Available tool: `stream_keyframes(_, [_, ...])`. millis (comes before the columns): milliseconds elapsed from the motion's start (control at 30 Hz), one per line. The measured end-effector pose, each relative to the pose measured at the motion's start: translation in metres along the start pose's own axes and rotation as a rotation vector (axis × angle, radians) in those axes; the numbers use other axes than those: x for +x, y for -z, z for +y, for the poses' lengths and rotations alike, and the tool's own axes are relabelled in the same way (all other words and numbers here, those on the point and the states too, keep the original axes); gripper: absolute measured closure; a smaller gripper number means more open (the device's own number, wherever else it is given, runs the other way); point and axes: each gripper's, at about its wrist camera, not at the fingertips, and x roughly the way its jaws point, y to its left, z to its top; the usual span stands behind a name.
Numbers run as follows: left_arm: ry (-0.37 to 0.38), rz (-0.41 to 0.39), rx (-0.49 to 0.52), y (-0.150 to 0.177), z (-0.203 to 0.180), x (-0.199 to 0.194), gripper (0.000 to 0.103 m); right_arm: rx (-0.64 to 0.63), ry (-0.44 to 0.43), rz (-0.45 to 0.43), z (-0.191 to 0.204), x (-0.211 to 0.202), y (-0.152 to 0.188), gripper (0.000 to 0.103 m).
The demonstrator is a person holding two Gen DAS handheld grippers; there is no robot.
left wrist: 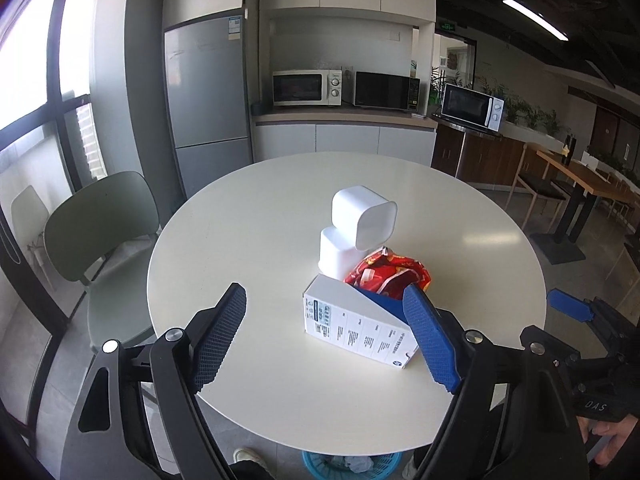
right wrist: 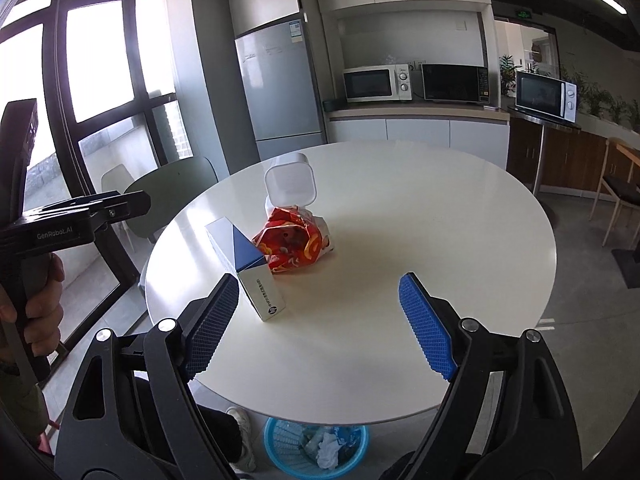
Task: Collect trash
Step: 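Raise both tools back toward the table, then grasp the white plastic cup with the left tool while the right tool grasps the red snack bag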
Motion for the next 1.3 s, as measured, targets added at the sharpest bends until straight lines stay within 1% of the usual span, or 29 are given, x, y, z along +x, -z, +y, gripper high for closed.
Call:
stream_keyframes(100, [0.016, 0.03, -0.022, -0.014, 0.002, 0.019, 0.023, 0.004, -0.019, 0.031, -0.002, 0.022, -0.008, 0.025])
stream_keyframes(233, [0.024, 0.069, -0.04, -0.025, 0.003, 0.042, 0.023, 0.005, -0.035, 0.063, -0.004, 0.046, -0.016, 0.025])
stream_keyframes(300, [0.02, 0.083, -0.035, -0.029, 0.0, 0.052, 0.023, 0.015, -0.035, 0.076, -0.006, 0.057, -0.019, 0.025])
stream_keyframes(400, [0.018, 0.107, -0.02, -0.036, -0.006, 0.07, 0.023, 0.037, -0.059, 0.096, -0.01, 0.074, -0.025, 0.026])
stream_keyframes(433, [0.016, 0.118, -0.013, -0.039, -0.007, 0.077, 0.023, 0.045, -0.062, 0.099, -0.011, 0.08, -0.027, 0.029])
stream_keyframes(500, [0.019, 0.153, 0.006, -0.045, -0.013, 0.091, 0.023, 0.049, -0.066, 0.117, -0.012, 0.093, -0.032, 0.032])
stream_keyframes(567, [0.023, 0.173, 0.004, -0.051, -0.016, 0.103, 0.023, 0.047, -0.069, 0.137, -0.011, 0.105, -0.035, 0.032])
stream_keyframes(667, [0.013, 0.206, 0.027, -0.058, -0.023, 0.121, 0.023, 0.051, -0.084, 0.16, -0.012, 0.118, -0.04, 0.033])
stream_keyframes(700, [0.014, 0.226, 0.039, -0.059, -0.026, 0.128, 0.025, 0.055, -0.089, 0.172, -0.012, 0.123, -0.041, 0.033])
stream_keyframes(767, [0.015, 0.261, 0.056, -0.059, -0.028, 0.139, 0.027, 0.064, -0.096, 0.198, -0.013, 0.134, -0.041, 0.037])
stream_keyframes(833, [0.01, 0.279, 0.054, -0.059, -0.028, 0.148, 0.033, 0.055, -0.086, 0.221, -0.012, 0.144, -0.041, 0.039])
stream_keyframes(967, [0.015, 0.305, 0.05, -0.059, -0.026, 0.159, 0.04, 0.047, -0.093, 0.242, -0.009, 0.156, -0.042, 0.041])
stream_keyframes(1000, [0.013, 0.313, 0.053, -0.058, -0.027, 0.162, 0.044, 0.048, -0.099, 0.251, -0.008, 0.16, -0.043, 0.044])
stream_keyframes(1033, [0.006, 0.317, 0.06, -0.057, -0.026, 0.164, 0.051, 0.05, -0.104, 0.26, -0.007, 0.163, -0.042, 0.048])
stream_keyframes(1067, [0.001, 0.322, 0.063, -0.056, -0.026, 0.167, 0.054, 0.05, -0.107, 0.269, -0.006, 0.167, -0.042, 0.049])
stream_keyframes(1100, [-0.001, 0.327, 0.06, -0.056, -0.025, 0.169, 0.06, 0.05, -0.108, 0.274, -0.005, 0.17, -0.042, 0.053])
stream_keyframes(1133, [0.0, 0.33, 0.055, -0.056, -0.024, 0.171, 0.064, 0.05, -0.1, 0.277, -0.004, 0.172, -0.043, 0.06])
stream_keyframes(1167, [0.011, 0.331, 0.048, -0.056, -0.023, 0.171, 0.074, 0.049, -0.088, 0.277, -0.003, 0.173, -0.043, 0.063])
stream_keyframes(1200, [0.017, 0.33, 0.043, -0.056, -0.022, 0.172, 0.081, 0.049, -0.08, 0.277, -0.003, 0.175, -0.043, 0.068])
stream_keyframes(1233, [0.016, 0.323, 0.039, -0.055, -0.022, 0.172, 0.087, 0.049, -0.077, 0.276, -0.004, 0.175, -0.043, 0.075])
stream_keyframes(1267, [0.006, 0.315, 0.037, -0.054, -0.021, 0.171, 0.095, 0.046, -0.073, 0.277, -0.003, 0.176, -0.042, 0.078])
stream_keyframes(1300, [0.001, 0.311, 0.03, -0.054, -0.019, 0.172, 0.1, 0.044, -0.069, 0.279, -0.003, 0.177, -0.041, 0.083])
